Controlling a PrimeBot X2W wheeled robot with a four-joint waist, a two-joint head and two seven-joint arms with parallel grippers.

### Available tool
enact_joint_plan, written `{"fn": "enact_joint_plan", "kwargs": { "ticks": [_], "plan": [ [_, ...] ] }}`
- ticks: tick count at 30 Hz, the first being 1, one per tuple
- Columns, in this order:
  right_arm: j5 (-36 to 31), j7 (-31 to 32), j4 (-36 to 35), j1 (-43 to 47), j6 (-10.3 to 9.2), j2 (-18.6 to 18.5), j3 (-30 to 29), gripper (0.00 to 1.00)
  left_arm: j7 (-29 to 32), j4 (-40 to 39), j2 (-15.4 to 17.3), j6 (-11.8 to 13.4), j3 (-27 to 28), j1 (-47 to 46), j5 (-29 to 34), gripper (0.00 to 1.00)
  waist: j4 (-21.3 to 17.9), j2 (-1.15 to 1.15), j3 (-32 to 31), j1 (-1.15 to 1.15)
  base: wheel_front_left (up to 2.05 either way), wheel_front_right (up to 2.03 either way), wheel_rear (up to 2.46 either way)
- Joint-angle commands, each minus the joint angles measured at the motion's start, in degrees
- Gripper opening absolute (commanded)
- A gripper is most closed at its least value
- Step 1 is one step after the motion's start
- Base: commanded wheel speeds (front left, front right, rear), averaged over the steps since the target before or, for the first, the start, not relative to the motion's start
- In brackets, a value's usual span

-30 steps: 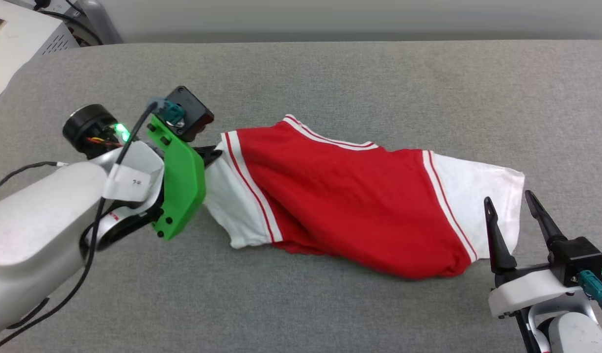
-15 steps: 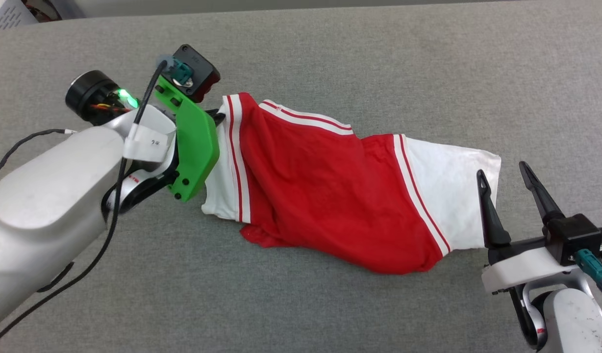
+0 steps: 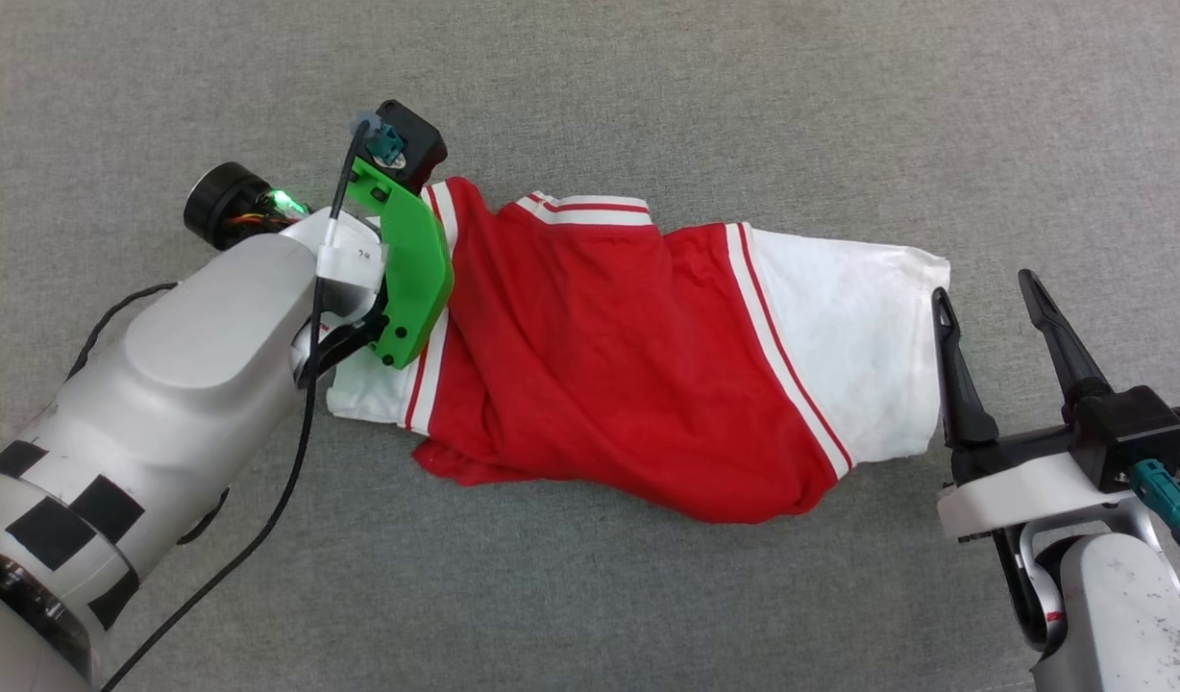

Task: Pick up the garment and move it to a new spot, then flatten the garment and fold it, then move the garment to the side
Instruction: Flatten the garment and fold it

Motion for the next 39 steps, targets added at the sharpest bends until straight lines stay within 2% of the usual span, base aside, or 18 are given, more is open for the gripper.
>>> {"fn": "enact_joint_plan", "kwargs": {
  "ticks": [1, 2, 3, 7, 8, 12, 15, 20, 25, 29, 34, 39],
  "plan": [
    [-0.47, -0.26, -0.33, -0.78, -0.03, 0.04, -0.18, 1.00, -1.35, 1.56, -0.90, -0.33, -0.77, 2.55, -0.61, 0.26, 0.52, 0.31, -0.55, 0.00, 0.00, 0.00, 0.00],
    [-0.54, -0.26, -0.31, -0.69, -0.03, -0.07, -0.26, 1.00, -3.08, 2.06, -1.09, -0.43, -0.70, 2.45, -0.47, 0.52, 0.79, 0.31, -0.91, 0.00, 0.00, 0.00, 0.00],
    [-0.61, -0.26, -0.34, -0.60, -0.03, -0.23, -0.41, 1.00, -5.26, 2.36, -1.12, -0.49, -0.44, 2.22, -0.21, 1.00, 1.10, 0.31, -1.36, 0.00, 0.00, 0.00, 0.00],
    [-0.80, -0.26, -0.47, -0.26, -0.03, -1.13, -1.72, 1.00, -13.55, 2.09, -0.60, -0.27, 0.61, 1.71, 1.48, 1.00, 2.55, 0.31, -3.79, 0.00, 0.00, 0.00, 0.00],
    [-1.03, -0.26, -0.64, -0.16, -0.03, -2.43, -3.26, 1.00, -21.01, 1.26, 0.45, 1.85, 2.27, 2.33, 2.74, 1.00, 3.91, 0.31, -6.25, 0.00, 0.00, 0.00, 0.00],
    [-0.74, -0.26, -0.01, -0.85, -0.03, -5.22, -4.57, 1.00, -28.88, -1.63, 2.42, 6.16, 4.61, 5.06, 3.25, 1.00, 5.62, 0.31, -9.26, 0.00, 0.00, 0.00, 0.00],
    [-0.59, -0.26, 0.91, -2.52, -0.03, -8.29, -4.62, 1.00, -32.20, -5.09, 4.33, 9.75, 6.80, 8.30, 2.97, 1.00, 6.65, 0.31, -10.97, 0.00, 0.00, 0.00, 0.00],
    [2.62, 1.38, 4.29, -7.43, -0.03, -14.09, -1.90, 1.00, -33.83, -14.09, 7.88, 17.48, 12.63, 15.91, 4.13, 1.00, 8.17, 0.31, -12.79, 0.00, 0.00, 0.00, 0.00],
    [9.23, 11.83, 5.80, -11.99, -0.03, -21.04, 5.26, 1.00, -33.89, -26.07, 9.08, 24.39, 21.60, 26.14, 9.42, 1.00, 9.90, 0.31, -13.55, 0.00, 0.00, 0.00, 0.00],
    [17.61, 23.07, 6.37, -14.75, -0.03, -27.44, 11.49, 1.00, -33.90, -32.44, 7.78, 28.06, 27.64, 33.71, 14.75, 1.00, 11.32, 0.31, -13.58, 0.00, 0.00, 0.00, 0.00],
    [29.15, 38.80, 6.34, -17.13, -0.03, -35.27, 18.73, 1.00, -33.90, -36.17, 4.48, 28.79, 32.86, 41.29, 20.53, 1.00, 12.89, 0.31, -13.05, 0.00, 0.00, 0.00, 0.00],
    [40.31, 53.52, 6.62, -18.74, -0.03, -41.29, 24.95, 1.00, -33.90, -37.36, 0.12, 27.05, 38.04, 46.15, 25.18, 1.00, 14.38, 0.31, -11.89, 0.00, 0.00, 0.00, 0.00]
  ]
}}
